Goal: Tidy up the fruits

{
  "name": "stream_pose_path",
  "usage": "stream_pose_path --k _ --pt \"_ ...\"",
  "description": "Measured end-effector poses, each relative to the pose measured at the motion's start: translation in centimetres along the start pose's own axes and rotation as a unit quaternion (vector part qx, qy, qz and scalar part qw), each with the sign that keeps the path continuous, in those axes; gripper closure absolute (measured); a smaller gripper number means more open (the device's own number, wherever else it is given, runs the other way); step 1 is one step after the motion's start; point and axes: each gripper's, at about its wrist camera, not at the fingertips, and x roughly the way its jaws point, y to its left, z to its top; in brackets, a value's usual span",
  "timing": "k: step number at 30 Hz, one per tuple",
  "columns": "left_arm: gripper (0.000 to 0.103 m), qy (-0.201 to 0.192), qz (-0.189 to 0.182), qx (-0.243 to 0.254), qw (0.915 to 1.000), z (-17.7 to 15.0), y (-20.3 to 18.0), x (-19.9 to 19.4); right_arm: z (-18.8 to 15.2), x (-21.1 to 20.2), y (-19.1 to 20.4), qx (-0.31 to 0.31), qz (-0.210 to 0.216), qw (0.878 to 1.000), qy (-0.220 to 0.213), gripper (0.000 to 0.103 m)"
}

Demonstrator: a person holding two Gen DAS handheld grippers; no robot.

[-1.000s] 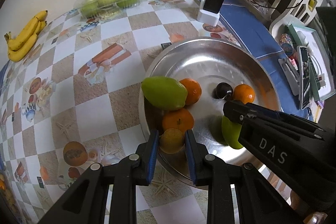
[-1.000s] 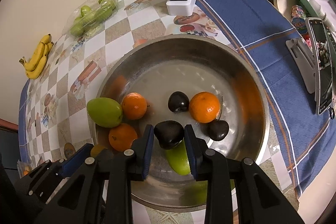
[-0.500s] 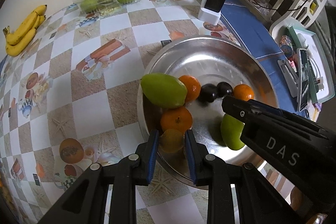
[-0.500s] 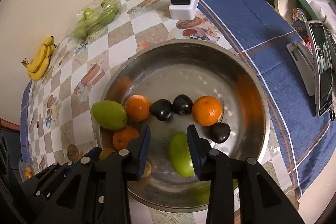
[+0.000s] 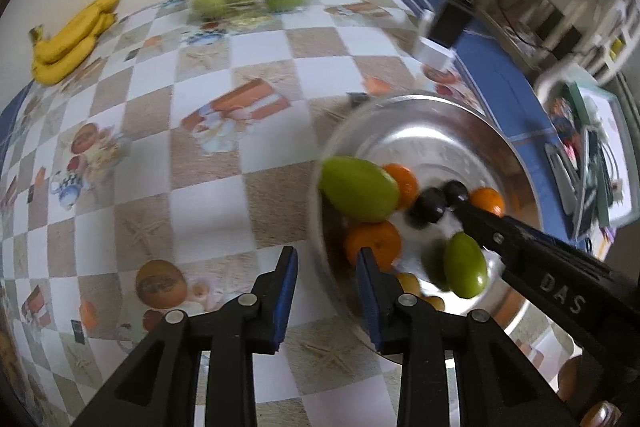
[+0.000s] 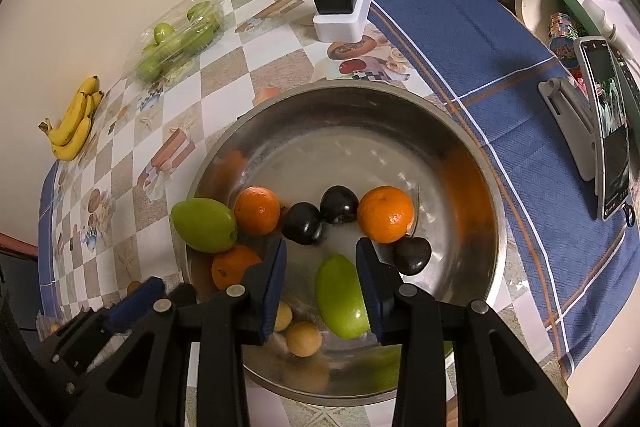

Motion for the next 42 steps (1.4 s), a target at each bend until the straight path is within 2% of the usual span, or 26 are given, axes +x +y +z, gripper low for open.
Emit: stream_pose_path --k 4,6,7,9,10,11,14,15,17,19,21,23,27,29,30,35,42 --pt "0.068 -0.01 0.02 -0.034 0.9992 0.4 1.9 -0.4 0.0 0.2 0.1 -0.003 -0.002 1.0 0.002 0.066" --pt "0.059 -0.016 0.032 -0.049 0.9981 0.5 2.7 -0.5 0.0 0.3 0.2 -0.005 -0.003 1.0 0.003 0.066" --pt "0.048 -0.018 0.037 -0.057 0.9975 0.6 3.1 -0.6 -0.1 0.3 0.3 -0.006 -0.004 1.0 0.003 0.066" --pt "0.044 -0.021 0.045 -0.07 0.9963 0.7 3.8 -0.6 -0.1 0.4 0.5 -0.01 -0.005 1.0 0.003 0.066" --pt "0.042 -0.021 0.049 -0.075 0.9958 0.7 4.1 -0.6 -0.1 0.4 0.5 -0.012 -0.006 1.0 0.003 0.062" --pt "0.036 -0.021 0.053 -0.079 0.9952 0.7 4.4 -0.7 -0.1 0.5 0.6 -0.013 -0.006 1.0 0.004 0.054" --pt "0.02 -0.021 0.08 -0.088 0.9927 0.7 5.0 -0.6 -0.2 0.6 0.9 -0.02 -0.008 1.0 0.003 0.047" --pt "0.018 -0.022 0.086 -0.088 0.9921 0.7 5.1 -0.6 -0.2 0.6 1.0 -0.022 -0.009 1.0 0.003 0.045" --pt "0.008 -0.023 0.098 -0.09 0.9909 0.6 5.4 -0.5 -0.2 0.6 1.1 -0.026 -0.012 1.0 0.001 0.032" --pt "0.003 -0.025 0.109 -0.093 0.9894 0.6 5.8 -0.4 -0.3 0.7 1.2 -0.029 -0.013 0.999 -0.002 0.029" --pt "0.002 -0.024 0.117 -0.095 0.9883 0.5 6.1 -0.3 -0.3 0.8 1.3 -0.033 -0.014 0.999 -0.004 0.026" --pt "0.001 -0.023 0.124 -0.095 0.9875 0.5 6.3 -0.2 -0.4 0.9 1.4 -0.037 -0.018 0.999 -0.004 0.017" --pt "0.001 -0.021 0.132 -0.096 0.9864 0.5 6.7 0.0 -0.5 1.1 1.7 -0.044 -0.019 0.999 -0.004 0.017" --pt "0.001 -0.022 0.133 -0.098 0.986 0.4 6.9 0.1 -0.6 1.2 1.8 -0.047 -0.022 0.999 -0.006 0.002" --pt "0.001 -0.022 0.131 -0.1 0.9861 0.5 7.0 0.1 -0.6 1.2 1.8 -0.048 -0.025 0.999 -0.007 0.0" --pt "0.001 -0.014 0.128 -0.107 0.9859 0.5 7.6 0.5 -0.5 1.4 2.0 -0.05 -0.033 0.998 -0.007 0.0" --pt "0.001 -0.026 0.15 -0.096 0.9836 0.6 8.1 0.5 -0.6 1.3 2.3 -0.054 -0.034 0.998 -0.011 0.0"
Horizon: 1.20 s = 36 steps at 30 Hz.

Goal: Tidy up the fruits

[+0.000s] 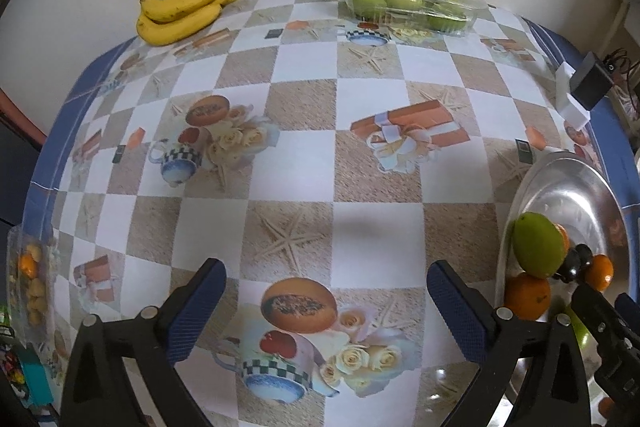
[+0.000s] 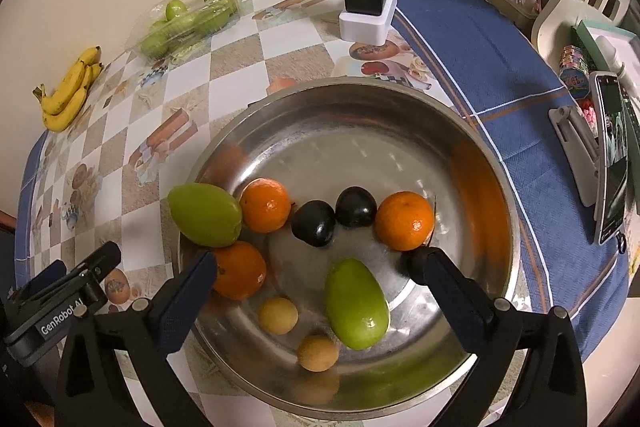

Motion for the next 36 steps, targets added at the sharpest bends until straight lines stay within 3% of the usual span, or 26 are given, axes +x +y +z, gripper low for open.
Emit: stream_pose_path --k 3,7,16,24,36 --pt "0.001 -0.012 0.011 -0.001 0.9999 0.0 0.4 0.0 -0.2 0.2 0.2 -0.003 0.002 1.0 0.003 0.0" --pt "0.001 -0.018 0.053 -0.012 0.9984 -0.3 1.2 -0.1 -0.4 0.2 0.6 -0.009 -0.001 1.0 0.002 0.0" --pt "0.001 0.009 0.082 -0.03 0.9961 -2.0 3.1 0.1 -1.3 -0.2 1.2 -0.015 -0.003 1.0 -0.003 0.0" --pt "0.001 0.028 0.088 -0.032 0.9952 -3.9 4.5 -1.2 -3.0 -1.7 1.2 -0.018 0.001 1.0 -0.014 0.0" --pt "0.001 0.016 0.077 -0.017 0.9968 -6.5 5.0 -4.5 -5.5 -4.2 0.9 -0.021 0.002 0.999 -0.035 0.0"
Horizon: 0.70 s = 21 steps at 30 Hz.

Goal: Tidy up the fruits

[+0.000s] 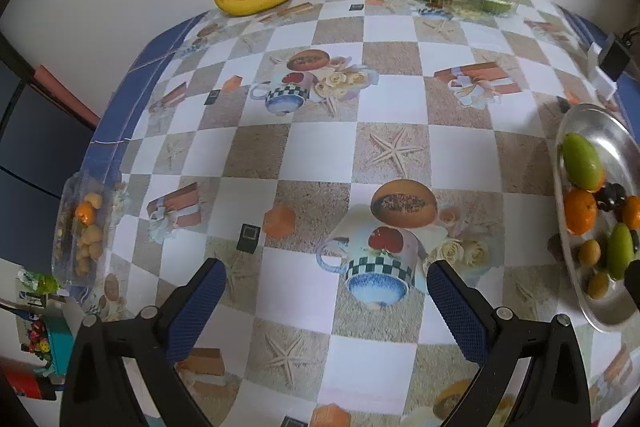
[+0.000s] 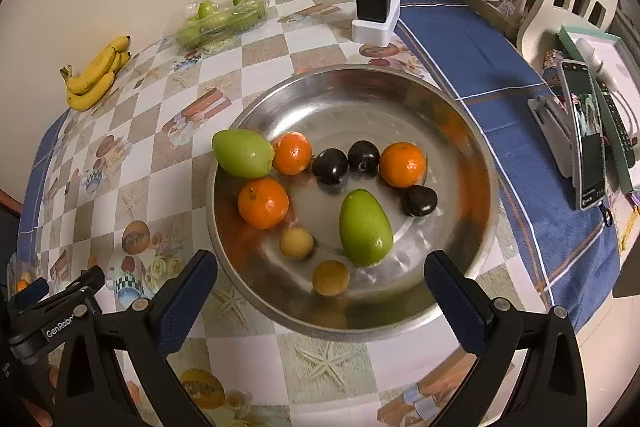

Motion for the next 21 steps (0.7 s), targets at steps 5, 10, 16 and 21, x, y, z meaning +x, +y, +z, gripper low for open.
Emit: stream_pose_path --k 5,10,16,21 --pt "0.001 -0.031 -0.008 0.008 0.9995 -1.0 0.3 -2.1 -0.6 -0.7 -0.2 0.0 0.001 1.0 -0.004 0.0" --pt "0.001 -0.047 -0.013 0.01 0.9988 -1.9 0.6 -3.2 -1.1 -1.4 -0.3 -0.001 -0.001 1.0 -0.012 0.0" --pt "0.001 -0.06 -0.019 -0.006 0.998 -2.3 1.5 -4.1 -1.4 -2.3 -0.3 -0.001 -0.001 1.0 -0.024 0.0" --pt "0.001 -0.072 -0.025 -0.014 0.997 -2.5 2.0 -4.9 -1.7 -2.9 -0.3 -0.001 -0.002 0.999 -0.032 0.0"
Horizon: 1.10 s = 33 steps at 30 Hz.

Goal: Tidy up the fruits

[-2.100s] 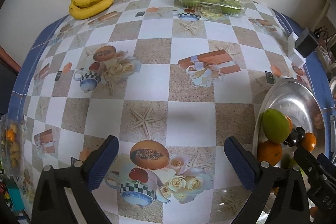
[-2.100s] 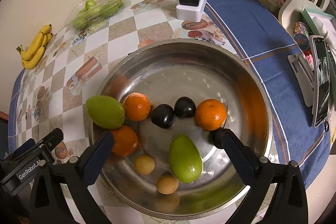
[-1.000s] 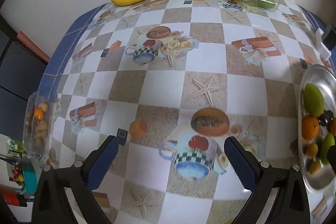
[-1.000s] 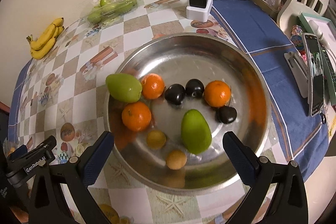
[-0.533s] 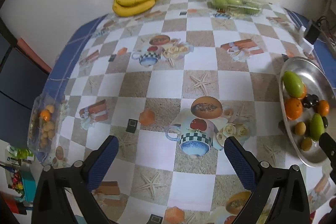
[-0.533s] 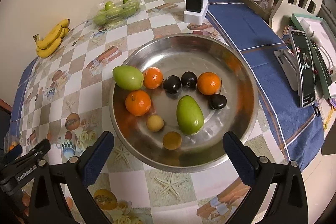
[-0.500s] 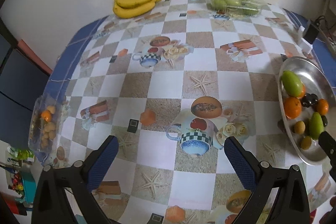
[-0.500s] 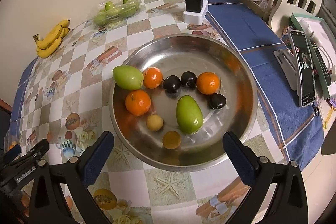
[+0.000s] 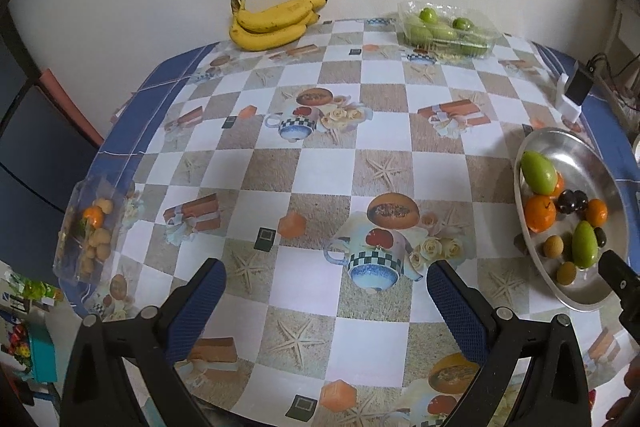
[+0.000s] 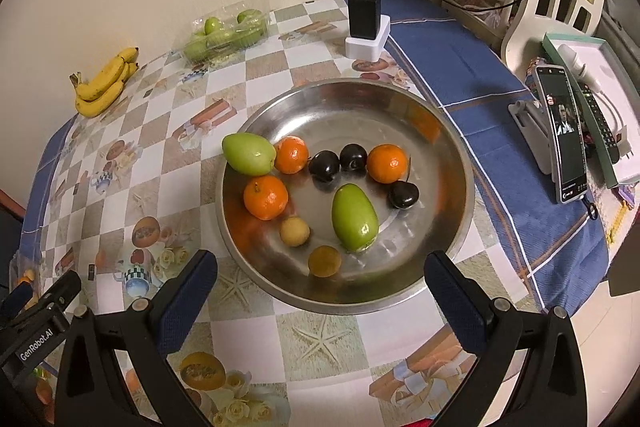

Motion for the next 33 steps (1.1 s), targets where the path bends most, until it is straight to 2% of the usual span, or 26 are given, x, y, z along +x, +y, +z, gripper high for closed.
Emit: stream_pose_path --k 6,33 --pt "0.001 -0.007 -0.003 -0.001 1.0 0.1 0.1 -0.4 0.0 -0.5 0.3 -0.007 -0.002 1.0 -0.009 0.0" --pt "0.001 0.003 -0.009 0.004 0.9999 0.1 0.1 0.2 -0.3 0.3 1.5 -0.029 -0.012 0.999 0.008 0.0"
